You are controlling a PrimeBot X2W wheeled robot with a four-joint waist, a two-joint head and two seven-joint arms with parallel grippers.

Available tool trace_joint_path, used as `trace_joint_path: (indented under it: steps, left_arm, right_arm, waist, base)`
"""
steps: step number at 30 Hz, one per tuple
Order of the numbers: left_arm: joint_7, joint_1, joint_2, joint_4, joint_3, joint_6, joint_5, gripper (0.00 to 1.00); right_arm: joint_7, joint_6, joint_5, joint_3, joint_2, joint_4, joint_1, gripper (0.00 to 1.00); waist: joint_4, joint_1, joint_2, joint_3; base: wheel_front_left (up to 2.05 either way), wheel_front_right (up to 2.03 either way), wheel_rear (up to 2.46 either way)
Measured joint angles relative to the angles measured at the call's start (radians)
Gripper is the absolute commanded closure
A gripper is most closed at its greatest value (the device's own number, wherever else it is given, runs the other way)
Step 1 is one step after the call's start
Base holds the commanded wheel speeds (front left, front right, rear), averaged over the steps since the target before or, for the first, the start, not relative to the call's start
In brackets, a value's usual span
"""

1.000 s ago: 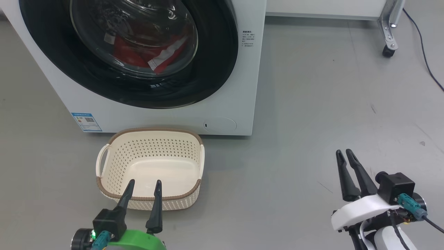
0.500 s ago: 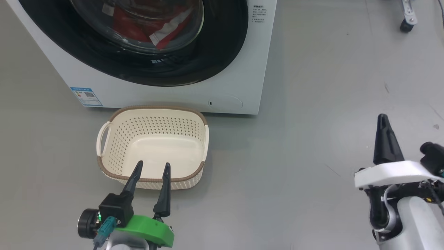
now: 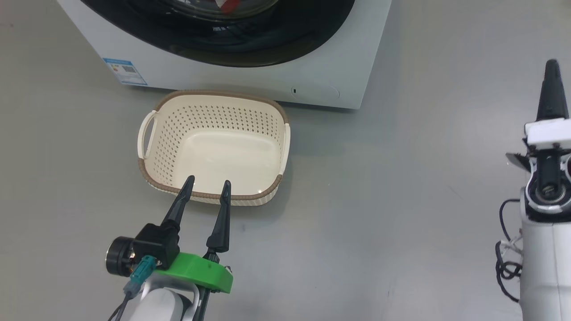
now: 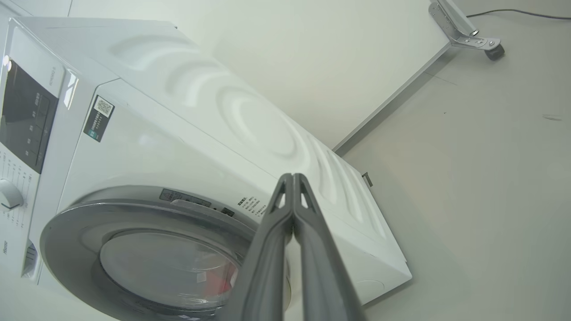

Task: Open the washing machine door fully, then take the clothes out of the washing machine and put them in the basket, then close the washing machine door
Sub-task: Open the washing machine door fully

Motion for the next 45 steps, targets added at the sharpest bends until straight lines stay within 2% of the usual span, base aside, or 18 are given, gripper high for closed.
trace_joint_path:
  steps: [3, 8, 16, 36, 45]
  left_arm:
    - [0.0, -0.015, 0.0, -0.006, -0.002, 0.0, 0.0, 0.0]
    - [0.0, -0.04, -0.001, -0.012, -0.002, 0.0, -0.011, 0.0]
    - [0.0, -0.076, -0.002, -0.023, -0.005, 0.0, -0.026, 0.0]
    - [0.0, -0.111, -0.007, -0.02, -0.006, 0.0, -0.086, 0.0]
    - [0.0, -0.132, -0.011, -0.022, -0.019, 0.0, -0.107, 0.0]
  right_arm:
    - [0.035, -0.019, 0.063, -0.031, -0.001, 0.007, -0.083, 1.0]
    - [0.084, -0.052, 0.089, -0.051, -0.01, 0.025, -0.205, 1.0]
    - [0.167, -0.078, 0.128, -0.061, -0.06, 0.063, -0.372, 1.0]
    - [0.347, -0.122, 0.251, -0.053, -0.071, 0.228, -0.661, 1.0]
    - [0.42, -0.124, 0.28, -0.044, -0.076, 0.313, -0.758, 1.0]
  waist:
    - [0.019, 0.0, 0.0, 0.031]
    - [0.049, 0.0001, 0.0, 0.084]
    - [0.103, 0.0001, 0.0, 0.158]
    - [0.235, 0.0, 0.0, 0.26]
    - [0.281, 0.0001, 0.0, 0.288]
  base:
    - [0.0, 0.0, 0.0]
    - [0.0, 0.0, 0.0]
    - [0.0, 0.0, 0.0]
    - [0.0, 0.0, 0.0]
    - [0.0, 0.0, 0.0]
